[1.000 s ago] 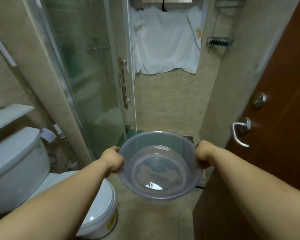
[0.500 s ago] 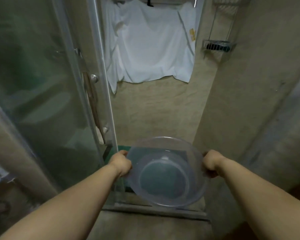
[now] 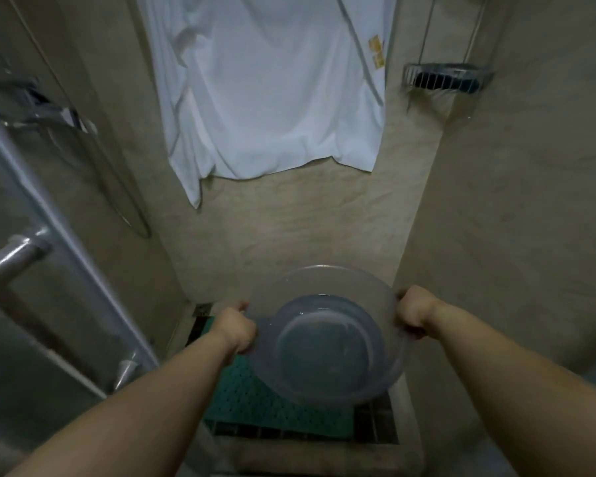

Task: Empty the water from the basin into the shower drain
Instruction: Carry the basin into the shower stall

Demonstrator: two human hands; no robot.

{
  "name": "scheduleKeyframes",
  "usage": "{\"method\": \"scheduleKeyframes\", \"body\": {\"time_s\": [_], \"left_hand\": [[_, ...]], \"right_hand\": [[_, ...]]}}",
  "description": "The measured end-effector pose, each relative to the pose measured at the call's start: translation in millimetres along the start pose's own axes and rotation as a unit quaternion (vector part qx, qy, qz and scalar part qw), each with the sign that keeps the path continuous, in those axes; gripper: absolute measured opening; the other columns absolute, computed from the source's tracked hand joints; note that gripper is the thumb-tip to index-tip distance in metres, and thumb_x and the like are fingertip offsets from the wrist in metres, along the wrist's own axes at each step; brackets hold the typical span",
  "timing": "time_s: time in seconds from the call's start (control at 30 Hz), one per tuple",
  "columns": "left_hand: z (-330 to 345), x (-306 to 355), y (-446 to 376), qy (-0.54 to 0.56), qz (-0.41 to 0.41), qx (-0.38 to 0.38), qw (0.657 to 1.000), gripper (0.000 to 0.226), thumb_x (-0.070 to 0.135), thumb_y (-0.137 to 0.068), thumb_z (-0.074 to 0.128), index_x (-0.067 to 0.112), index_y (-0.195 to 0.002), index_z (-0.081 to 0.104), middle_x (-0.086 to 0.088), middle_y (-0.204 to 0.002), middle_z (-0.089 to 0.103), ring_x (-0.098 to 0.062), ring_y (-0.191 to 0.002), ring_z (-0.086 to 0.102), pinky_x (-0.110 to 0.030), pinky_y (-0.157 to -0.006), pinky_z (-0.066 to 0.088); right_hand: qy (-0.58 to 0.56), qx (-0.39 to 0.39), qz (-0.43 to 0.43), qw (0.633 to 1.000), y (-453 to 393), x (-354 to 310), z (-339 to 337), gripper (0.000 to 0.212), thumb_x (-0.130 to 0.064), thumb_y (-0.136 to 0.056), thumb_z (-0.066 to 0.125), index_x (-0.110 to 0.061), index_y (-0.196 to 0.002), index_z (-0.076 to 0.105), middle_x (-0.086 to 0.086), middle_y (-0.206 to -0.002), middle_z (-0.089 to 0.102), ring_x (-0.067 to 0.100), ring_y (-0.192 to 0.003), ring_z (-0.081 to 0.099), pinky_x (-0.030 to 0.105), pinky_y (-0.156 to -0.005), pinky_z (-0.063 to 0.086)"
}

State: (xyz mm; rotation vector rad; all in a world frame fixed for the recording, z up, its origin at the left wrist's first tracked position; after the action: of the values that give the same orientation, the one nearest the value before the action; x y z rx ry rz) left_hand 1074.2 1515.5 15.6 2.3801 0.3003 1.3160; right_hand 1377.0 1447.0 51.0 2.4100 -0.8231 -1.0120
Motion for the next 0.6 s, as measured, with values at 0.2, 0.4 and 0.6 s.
{"method": "scheduleKeyframes", "body": {"time_s": [0.2, 0.4, 0.6], "left_hand": [[10, 33, -67, 0.018, -0.023, 0.039, 0.999, 0.059, -0.007, -0.085, 0.050, 0.012, -0.140, 0.044, -0.028, -0.130, 0.059, -0.044, -0.112, 0.064, -0.042, -0.079, 0.057], [2, 68, -139, -0.036, -0.012, 0.048, 0.998, 0.042, -0.002, -0.093, 0.042, 0.005, -0.134, 0.048, -0.024, -0.126, 0.062, -0.040, -0.112, 0.062, -0.037, -0.076, 0.052], [-22, 87, -227, -0.013, -0.042, 0.088, 0.995, 0.052, -0.004, -0.088, 0.051, 0.006, -0.138, 0.043, -0.025, -0.131, 0.059, -0.039, -0.114, 0.063, -0.030, -0.065, 0.053]], "right_hand": [[0.012, 0.000, -0.023, 1.000, -83, -39, -35, 0.031, 0.009, -0.091, 0.049, 0.007, -0.120, 0.059, 0.025, -0.093, 0.058, 0.032, -0.072, 0.059, 0.044, -0.069, 0.053], [0.041, -0.005, -0.042, 0.998, -159, -88, -55, 0.036, 0.012, -0.089, 0.048, 0.009, -0.123, 0.058, 0.028, -0.097, 0.060, 0.032, -0.079, 0.059, 0.044, -0.068, 0.052], [0.071, -0.013, -0.075, 0.995, -239, -174, -60, 0.044, 0.010, -0.092, 0.047, 0.006, -0.136, 0.050, 0.034, -0.126, 0.058, 0.041, -0.097, 0.067, 0.062, -0.093, 0.052]]}}
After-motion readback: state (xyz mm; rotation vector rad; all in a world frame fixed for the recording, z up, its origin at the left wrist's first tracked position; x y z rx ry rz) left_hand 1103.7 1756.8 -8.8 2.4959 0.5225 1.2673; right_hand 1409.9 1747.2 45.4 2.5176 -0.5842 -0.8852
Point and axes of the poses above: each hand's wrist, its own y-axis away from the middle knuckle, its own z-axis out of the palm, x = y × z, the point moved 4 cm from there along -y, towards the middle knuckle
